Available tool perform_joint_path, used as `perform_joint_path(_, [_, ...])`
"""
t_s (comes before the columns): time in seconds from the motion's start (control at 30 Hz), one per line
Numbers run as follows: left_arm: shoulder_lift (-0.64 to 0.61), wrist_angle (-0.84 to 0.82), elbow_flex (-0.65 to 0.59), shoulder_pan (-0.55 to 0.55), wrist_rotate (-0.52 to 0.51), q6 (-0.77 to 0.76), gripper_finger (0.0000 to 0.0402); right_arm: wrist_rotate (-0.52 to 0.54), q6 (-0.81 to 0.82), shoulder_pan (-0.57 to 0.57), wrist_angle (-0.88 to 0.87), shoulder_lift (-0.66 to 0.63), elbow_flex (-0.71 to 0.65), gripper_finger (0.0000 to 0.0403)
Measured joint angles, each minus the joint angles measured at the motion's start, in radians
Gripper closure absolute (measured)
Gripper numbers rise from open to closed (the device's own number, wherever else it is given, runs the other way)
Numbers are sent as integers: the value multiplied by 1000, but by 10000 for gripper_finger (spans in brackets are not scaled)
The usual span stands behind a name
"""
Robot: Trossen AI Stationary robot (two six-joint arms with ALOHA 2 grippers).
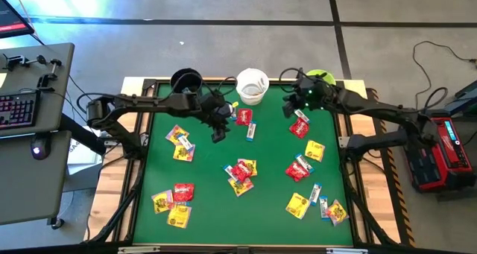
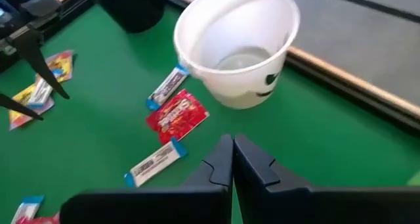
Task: Sort candy by brand, put in halloween buckets
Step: Put the red candy into the green bucket
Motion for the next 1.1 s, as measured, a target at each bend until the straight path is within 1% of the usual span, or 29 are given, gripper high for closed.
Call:
perform_joint_path(0.1, [0, -15, 0, -21, 0, 14, 248, -11, -4, 12, 0, 0, 0, 402])
perform_joint_path(0.33, [0, -51, 0, -98, -1, -1, 248, -13, -104, 49, 1, 0, 0, 402])
perform_joint_path(0.5, [0, -76, 0, -183, -1, -37, 265, -13, -150, 65, 20, 0, 0, 402])
perform_joint_path(0.6, [0, -79, 0, -241, 0, -90, 276, -13, -182, 73, 33, 0, 0, 402])
perform_joint_path(0.73, [0, -75, 0, -313, -1, -186, 278, -14, -203, 76, 34, 0, 0, 402])
perform_joint_path(0.9, [0, -31, 0, -375, -9, -300, 266, -26, -227, 75, 34, 0, 0, 402])
perform_joint_path(1.1, [7, 47, 0, -404, -29, -411, 243, -29, -256, 75, 34, 0, 0, 402])
